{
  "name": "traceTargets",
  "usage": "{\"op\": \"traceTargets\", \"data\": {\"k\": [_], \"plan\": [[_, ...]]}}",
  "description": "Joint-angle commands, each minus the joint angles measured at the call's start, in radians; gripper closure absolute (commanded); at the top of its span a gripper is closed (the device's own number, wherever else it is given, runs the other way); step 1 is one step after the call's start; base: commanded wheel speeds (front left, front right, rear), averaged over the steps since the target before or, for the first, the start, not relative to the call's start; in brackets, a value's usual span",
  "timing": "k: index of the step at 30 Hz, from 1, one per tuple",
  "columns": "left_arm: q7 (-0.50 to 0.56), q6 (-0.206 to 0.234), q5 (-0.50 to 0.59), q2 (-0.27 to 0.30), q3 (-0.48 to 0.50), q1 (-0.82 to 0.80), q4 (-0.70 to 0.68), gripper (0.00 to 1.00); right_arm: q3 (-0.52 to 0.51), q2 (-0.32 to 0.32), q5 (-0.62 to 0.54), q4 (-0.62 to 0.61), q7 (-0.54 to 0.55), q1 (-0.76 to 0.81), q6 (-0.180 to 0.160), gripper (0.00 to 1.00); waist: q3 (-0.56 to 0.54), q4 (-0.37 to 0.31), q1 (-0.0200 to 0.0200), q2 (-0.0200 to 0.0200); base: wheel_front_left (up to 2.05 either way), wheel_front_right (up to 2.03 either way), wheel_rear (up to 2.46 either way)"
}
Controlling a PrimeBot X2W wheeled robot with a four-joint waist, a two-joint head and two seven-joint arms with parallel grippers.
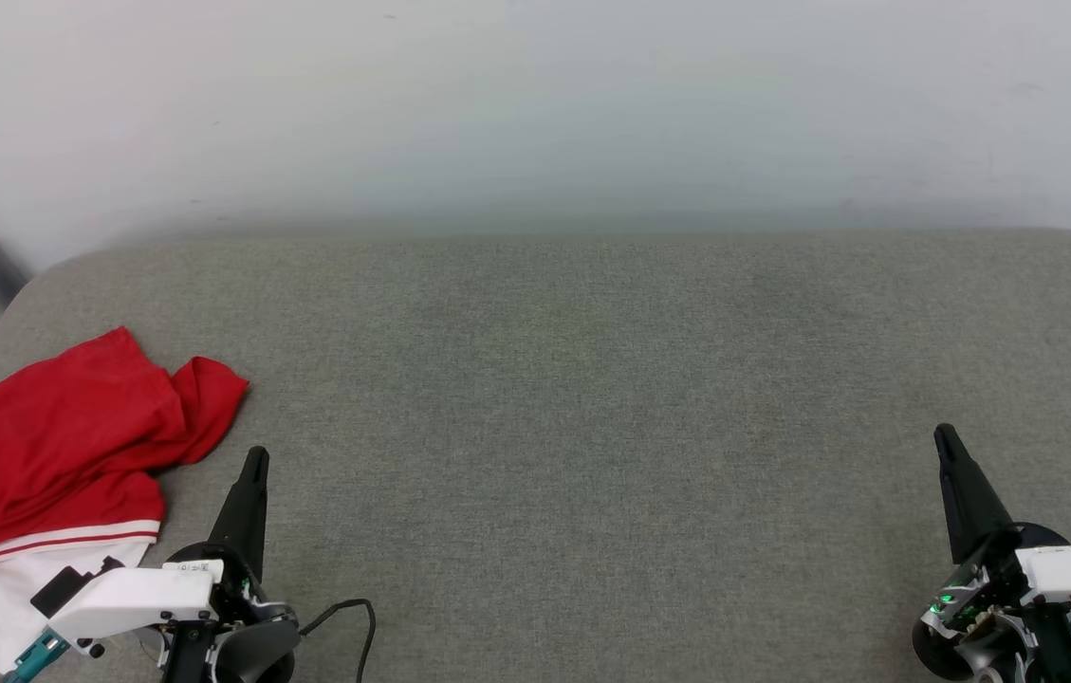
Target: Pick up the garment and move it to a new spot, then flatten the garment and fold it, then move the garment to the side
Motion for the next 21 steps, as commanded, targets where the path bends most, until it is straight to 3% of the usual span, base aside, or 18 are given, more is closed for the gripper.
{"op": "traceTargets", "data": {"k": [1, 21], "plan": [[0.000, -0.003, -0.002, -0.001, 0.000, -0.006, 0.000, 1.00, 0.000, 0.003, -0.005, 0.001, 0.000, -0.013, 0.000, 1.00, 0.000, 0.000, 0.0000, 0.0000, 0.00, 0.00, 0.00], [0.000, -0.003, -0.002, -0.001, 0.000, -0.006, 0.000, 1.00, 0.000, 0.003, -0.005, 0.001, 0.000, -0.013, 0.000, 1.00, 0.000, 0.000, 0.0000, 0.0000, 0.00, 0.00, 0.00]]}}
